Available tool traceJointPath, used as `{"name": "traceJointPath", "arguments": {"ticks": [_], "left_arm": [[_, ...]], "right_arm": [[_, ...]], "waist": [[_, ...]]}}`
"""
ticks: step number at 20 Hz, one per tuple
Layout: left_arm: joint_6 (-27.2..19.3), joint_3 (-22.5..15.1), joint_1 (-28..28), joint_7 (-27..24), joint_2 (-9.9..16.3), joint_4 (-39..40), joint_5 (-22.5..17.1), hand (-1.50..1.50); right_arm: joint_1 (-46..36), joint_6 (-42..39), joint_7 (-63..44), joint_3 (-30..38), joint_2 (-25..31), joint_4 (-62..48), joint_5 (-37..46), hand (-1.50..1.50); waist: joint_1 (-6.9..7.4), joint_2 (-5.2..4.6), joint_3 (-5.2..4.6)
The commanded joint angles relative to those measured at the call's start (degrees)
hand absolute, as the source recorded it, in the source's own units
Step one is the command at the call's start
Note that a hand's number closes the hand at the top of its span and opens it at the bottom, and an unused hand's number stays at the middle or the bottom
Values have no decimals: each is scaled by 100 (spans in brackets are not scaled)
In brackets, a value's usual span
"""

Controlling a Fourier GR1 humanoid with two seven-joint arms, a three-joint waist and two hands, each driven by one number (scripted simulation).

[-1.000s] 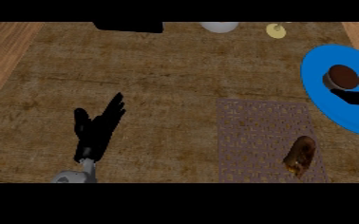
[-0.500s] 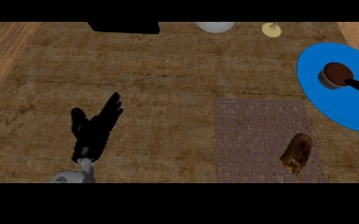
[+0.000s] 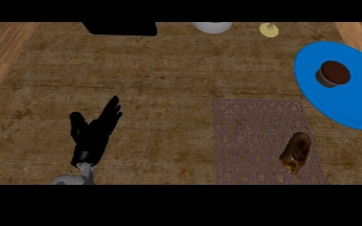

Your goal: Pick the cupcake from the placemat and place it in the plate

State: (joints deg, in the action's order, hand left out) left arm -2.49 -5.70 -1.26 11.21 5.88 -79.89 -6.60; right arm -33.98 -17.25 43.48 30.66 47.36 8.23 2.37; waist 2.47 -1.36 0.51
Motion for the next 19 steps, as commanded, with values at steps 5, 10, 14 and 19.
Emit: {"name": "traceJointPath", "arguments": {"ticks": [5,10,14,19], "left_arm": [[27,102,64,-123,12,120,-26,0],[-124,-3,171,239,-44,-310,17,0],[14,31,222,113,41,-310,-11,0],[-190,-4,94,-4,-133,-9,163,0]], "right_arm": [[880,-1165,701,-192,418,78,186,-150],[1369,-973,1162,-400,393,232,414,-150],[1586,-907,1311,-429,436,202,464,-150],[1727,-865,1522,-423,320,211,443,-150]], "waist": [[-104,52,-10],[-111,83,-8],[-95,78,-1],[-151,78,-6]]}}
